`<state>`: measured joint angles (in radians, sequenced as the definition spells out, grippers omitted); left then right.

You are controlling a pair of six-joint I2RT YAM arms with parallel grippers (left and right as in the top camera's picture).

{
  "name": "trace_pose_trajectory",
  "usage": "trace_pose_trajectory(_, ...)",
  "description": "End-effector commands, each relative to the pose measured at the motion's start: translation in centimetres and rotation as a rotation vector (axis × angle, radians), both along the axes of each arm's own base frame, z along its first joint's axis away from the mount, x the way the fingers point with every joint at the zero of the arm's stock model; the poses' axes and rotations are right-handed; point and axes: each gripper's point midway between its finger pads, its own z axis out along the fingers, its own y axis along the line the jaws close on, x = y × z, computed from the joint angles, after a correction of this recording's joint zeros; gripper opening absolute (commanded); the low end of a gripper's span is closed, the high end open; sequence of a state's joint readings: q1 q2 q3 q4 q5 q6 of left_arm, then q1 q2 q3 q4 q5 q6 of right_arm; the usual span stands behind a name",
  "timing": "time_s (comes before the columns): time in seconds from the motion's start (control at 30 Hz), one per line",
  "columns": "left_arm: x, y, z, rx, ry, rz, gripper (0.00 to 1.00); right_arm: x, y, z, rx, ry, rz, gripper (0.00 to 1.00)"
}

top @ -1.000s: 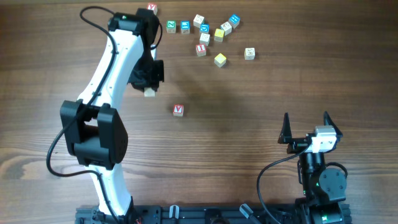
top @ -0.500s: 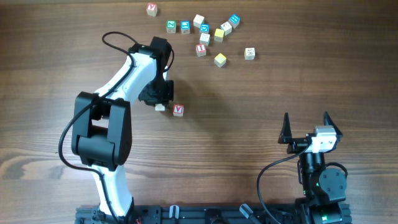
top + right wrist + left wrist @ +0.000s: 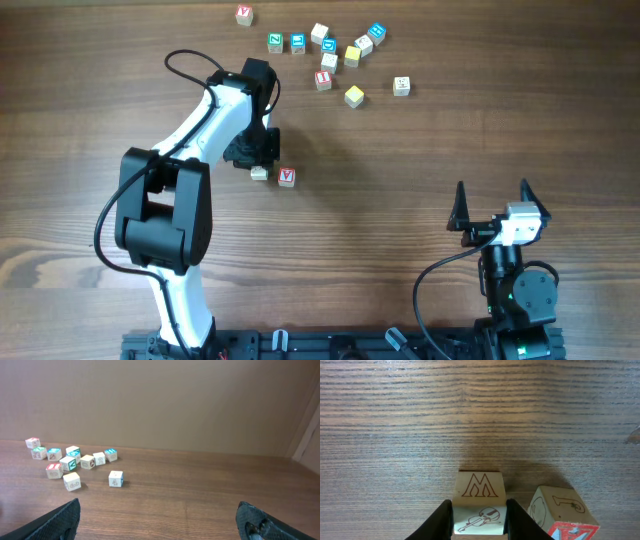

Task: Form a horizontal line
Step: 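Carry the 'M' block and set it left of the 'A' block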

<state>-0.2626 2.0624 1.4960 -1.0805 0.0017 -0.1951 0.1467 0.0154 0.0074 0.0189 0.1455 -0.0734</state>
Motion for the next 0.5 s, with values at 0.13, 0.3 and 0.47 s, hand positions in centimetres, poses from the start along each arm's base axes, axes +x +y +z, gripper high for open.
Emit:
trace_pose_trajectory(0.13,-1.3,-1.1,0.2,-0.001,0.033,-0.041,0.28,0.0,0.1,0.1,-0.004,-0.008,0.011,1.00)
trace_pose_trajectory(0.3,-1.2,-1.2,0.2,0.010,0.025,-0.048,0.32,0.0,0.1,0.1,-0.004,-0.008,0.011,1.00)
trace_pose_trajectory(0.47,-1.1,-1.1,0.2,0.001,0.024,-0.039,0.40,0.0,0.1,0.1,-0.004,-0.008,0.011,1.00)
